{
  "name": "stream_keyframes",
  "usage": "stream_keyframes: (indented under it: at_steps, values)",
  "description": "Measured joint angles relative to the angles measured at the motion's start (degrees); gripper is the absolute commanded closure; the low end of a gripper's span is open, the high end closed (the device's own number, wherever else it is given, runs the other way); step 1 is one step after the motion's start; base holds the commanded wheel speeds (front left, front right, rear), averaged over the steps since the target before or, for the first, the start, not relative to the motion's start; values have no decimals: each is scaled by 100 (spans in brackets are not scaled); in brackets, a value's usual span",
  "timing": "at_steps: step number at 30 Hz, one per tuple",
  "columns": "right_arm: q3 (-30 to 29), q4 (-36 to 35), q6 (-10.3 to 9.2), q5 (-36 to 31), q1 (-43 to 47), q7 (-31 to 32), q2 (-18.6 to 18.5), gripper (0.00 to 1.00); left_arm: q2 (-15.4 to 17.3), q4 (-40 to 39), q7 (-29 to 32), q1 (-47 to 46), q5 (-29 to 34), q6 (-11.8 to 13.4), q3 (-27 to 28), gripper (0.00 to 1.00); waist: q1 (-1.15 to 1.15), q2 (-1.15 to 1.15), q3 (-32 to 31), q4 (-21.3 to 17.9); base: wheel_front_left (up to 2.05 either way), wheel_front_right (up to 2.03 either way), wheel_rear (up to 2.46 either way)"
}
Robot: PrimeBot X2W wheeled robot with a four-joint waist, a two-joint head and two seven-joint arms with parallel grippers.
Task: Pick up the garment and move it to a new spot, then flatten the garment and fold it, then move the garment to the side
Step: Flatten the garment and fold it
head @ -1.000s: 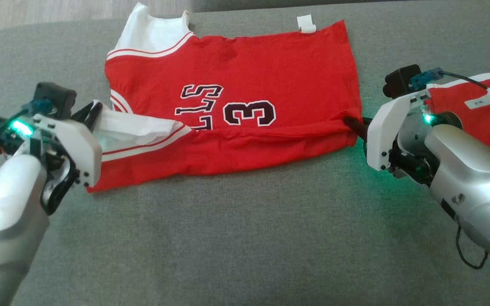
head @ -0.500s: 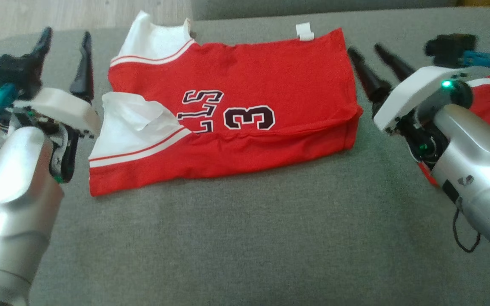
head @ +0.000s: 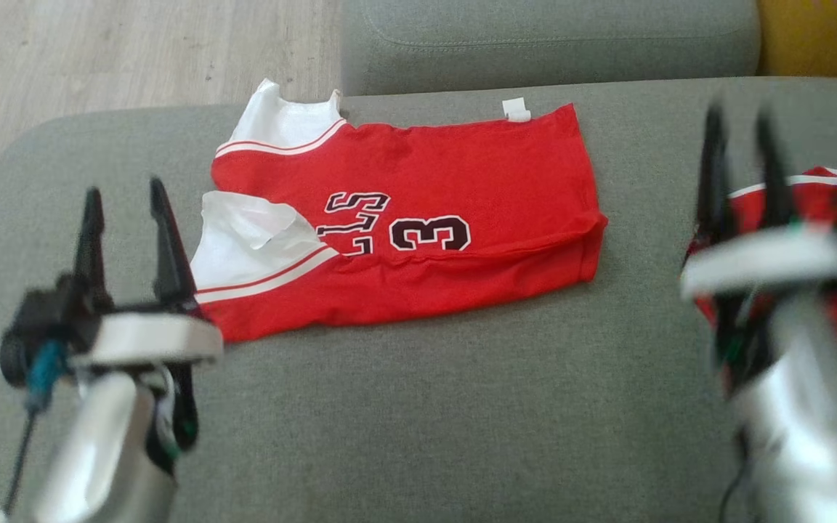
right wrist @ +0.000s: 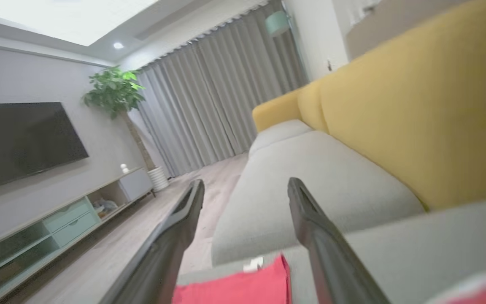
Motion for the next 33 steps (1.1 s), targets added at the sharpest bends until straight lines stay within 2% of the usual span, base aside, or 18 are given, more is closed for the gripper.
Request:
stream_keyframes:
  at_steps: [2, 4, 6, 10, 17, 22, 25, 29, 33]
  values:
    - [-383, -379, 0, -512, 817, 0, 459, 0, -135, -310, 1, 373, 113, 23, 81, 0, 0, 0, -17, 9, 0, 0, 0]
    - [-513, -720, 0, -991, 1473, 0, 673, 0, -254, -508, 0, 731, 247, 13, 144, 0, 0, 0, -23, 12, 0, 0, 0]
    - [-531, -943, 0, -1169, 1846, 0, 689, 0, -348, -536, 1, 1033, 349, 15, 257, 0, 0, 0, -48, -2, 0, 0, 0]
    - [-375, -1204, 0, -999, 2169, 0, 689, 0, -506, -504, 1, 1490, 498, -26, 427, 0, 0, 0, -61, -66, 0, 0, 0]
    - [-287, -1372, 0, -882, 2270, 0, 690, 0, -633, -260, 1, 1574, 734, -175, 602, 0, 1, 0, 20, -167, 0, 0, 0]
    - [-167, -1447, 0, -862, 2224, 0, 690, 0, -628, 292, 19, 1322, 844, -214, 642, 0, 1, 0, 182, -242, 0, 0, 0]
    - [-112, -1493, 0, -801, 2147, 0, 690, 0, -624, 724, 287, 1039, 857, -216, 583, 0, 1, 0, 327, -281, 0, 0, 0]
    - [-99, -1486, 0, -558, 2026, 0, 690, 0, -609, 1348, 600, 640, 886, -151, 581, 0, 2, 0, 576, -349, 0, 0, 0]
    - [-30, -1507, 0, -543, 1948, 0, 690, 0, -576, 1736, 742, 485, 889, 47, 605, 0, 2, 0, 716, -433, 0, 0, 0]
